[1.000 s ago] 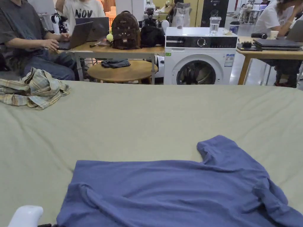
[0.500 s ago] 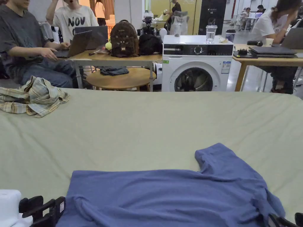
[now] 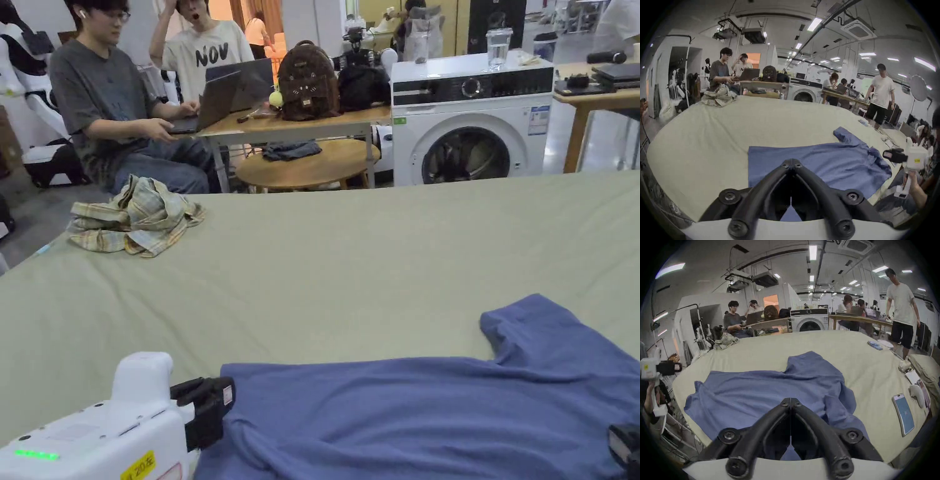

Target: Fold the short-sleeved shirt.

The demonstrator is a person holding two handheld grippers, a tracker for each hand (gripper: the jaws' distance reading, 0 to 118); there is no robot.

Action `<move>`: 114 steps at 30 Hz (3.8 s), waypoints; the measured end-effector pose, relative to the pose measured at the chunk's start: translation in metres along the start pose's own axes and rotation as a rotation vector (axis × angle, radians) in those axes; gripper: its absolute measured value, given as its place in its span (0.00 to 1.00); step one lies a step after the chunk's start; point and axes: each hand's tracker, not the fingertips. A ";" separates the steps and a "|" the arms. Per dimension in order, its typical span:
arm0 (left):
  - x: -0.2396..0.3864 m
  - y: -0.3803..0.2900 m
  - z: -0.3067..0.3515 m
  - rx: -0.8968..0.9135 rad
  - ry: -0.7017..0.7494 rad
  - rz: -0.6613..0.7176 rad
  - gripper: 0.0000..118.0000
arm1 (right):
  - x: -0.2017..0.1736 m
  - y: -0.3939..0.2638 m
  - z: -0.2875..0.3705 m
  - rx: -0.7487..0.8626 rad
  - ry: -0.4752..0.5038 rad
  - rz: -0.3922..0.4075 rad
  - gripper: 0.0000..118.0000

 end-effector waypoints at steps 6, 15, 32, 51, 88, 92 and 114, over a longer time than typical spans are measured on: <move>-0.061 0.053 -0.126 -0.303 0.130 0.005 0.33 | 0.021 -0.003 0.005 -0.022 0.010 -0.041 0.00; -0.098 0.019 -0.234 -0.529 0.182 0.087 0.22 | 0.076 0.003 0.018 -0.072 -0.107 -0.065 0.00; -0.069 0.028 -0.239 -0.598 0.215 -0.012 0.00 | 0.169 0.103 -0.240 -0.608 -0.163 -0.204 0.43; -0.052 0.012 0.002 -0.253 -0.046 0.078 0.00 | 0.110 0.071 0.028 -0.217 -0.108 -0.039 0.00; 0.056 -0.013 0.019 0.180 -0.074 -0.074 0.00 | -0.023 0.017 0.005 0.113 -0.019 0.041 0.00; 0.047 -0.016 0.019 0.162 -0.078 -0.052 0.00 | -0.026 0.017 -0.001 0.090 -0.018 0.036 0.00; -0.140 -0.128 -0.019 -0.188 -0.319 0.741 0.56 | 0.009 -0.006 0.042 0.006 0.036 -0.054 0.00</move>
